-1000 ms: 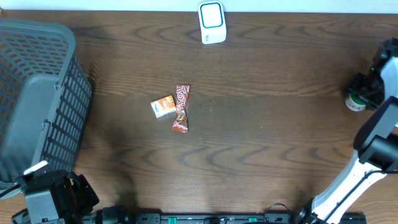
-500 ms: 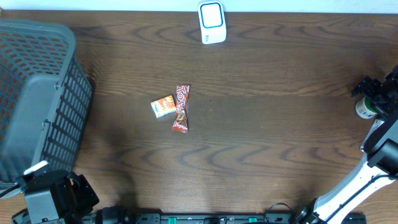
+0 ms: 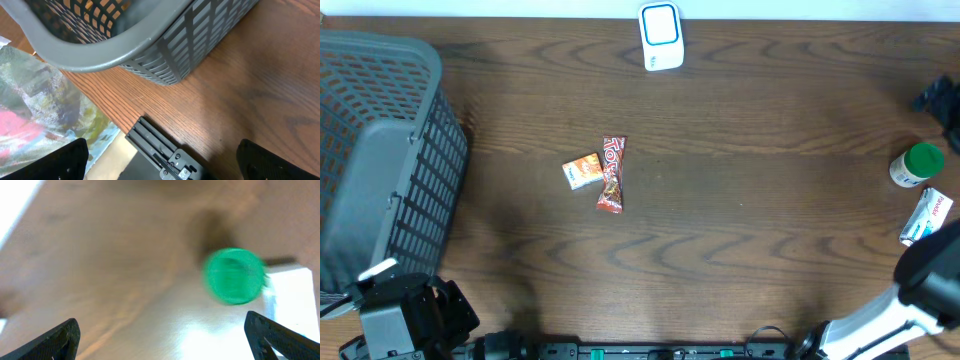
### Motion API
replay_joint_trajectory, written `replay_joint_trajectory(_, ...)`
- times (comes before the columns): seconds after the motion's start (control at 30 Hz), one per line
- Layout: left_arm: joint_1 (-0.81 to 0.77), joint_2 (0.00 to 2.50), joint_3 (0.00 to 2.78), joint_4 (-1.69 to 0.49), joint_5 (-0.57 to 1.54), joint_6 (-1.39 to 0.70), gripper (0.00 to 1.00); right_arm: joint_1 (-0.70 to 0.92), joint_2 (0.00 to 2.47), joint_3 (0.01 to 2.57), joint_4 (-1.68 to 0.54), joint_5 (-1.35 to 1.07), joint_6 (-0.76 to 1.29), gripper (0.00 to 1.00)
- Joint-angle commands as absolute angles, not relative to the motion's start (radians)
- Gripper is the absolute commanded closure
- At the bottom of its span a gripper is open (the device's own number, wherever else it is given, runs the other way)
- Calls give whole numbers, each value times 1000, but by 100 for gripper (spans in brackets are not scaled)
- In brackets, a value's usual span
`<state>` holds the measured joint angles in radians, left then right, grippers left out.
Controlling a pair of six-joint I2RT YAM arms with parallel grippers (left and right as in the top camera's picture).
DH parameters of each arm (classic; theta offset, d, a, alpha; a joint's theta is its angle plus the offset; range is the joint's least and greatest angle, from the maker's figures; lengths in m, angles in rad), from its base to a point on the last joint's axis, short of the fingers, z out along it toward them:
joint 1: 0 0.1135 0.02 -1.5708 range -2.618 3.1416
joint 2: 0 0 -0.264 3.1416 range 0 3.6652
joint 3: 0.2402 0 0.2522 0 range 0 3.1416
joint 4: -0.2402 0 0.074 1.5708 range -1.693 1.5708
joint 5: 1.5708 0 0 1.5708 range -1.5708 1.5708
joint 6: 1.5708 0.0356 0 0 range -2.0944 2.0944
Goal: Scan the item barcode
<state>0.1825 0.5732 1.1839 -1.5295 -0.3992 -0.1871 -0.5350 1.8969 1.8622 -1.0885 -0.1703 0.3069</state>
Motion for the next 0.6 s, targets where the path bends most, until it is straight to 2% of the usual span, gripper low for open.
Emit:
replay_joint_trajectory(0.0, 187, 570, 1185, -1531, -413, -196, 5, -408, 1841, 1878, -1113, -243, 321, 1)
replay_joint_trajectory(0.23, 187, 570, 1185, -1531, -413, -196, 5, -56, 1852, 1832, -1143, -226, 269, 1)
replay_joint_trajectory(0.57, 187, 570, 1185, -1531, -413, -196, 5, 497, 1859, 1675, -1084, 126, 253, 1)
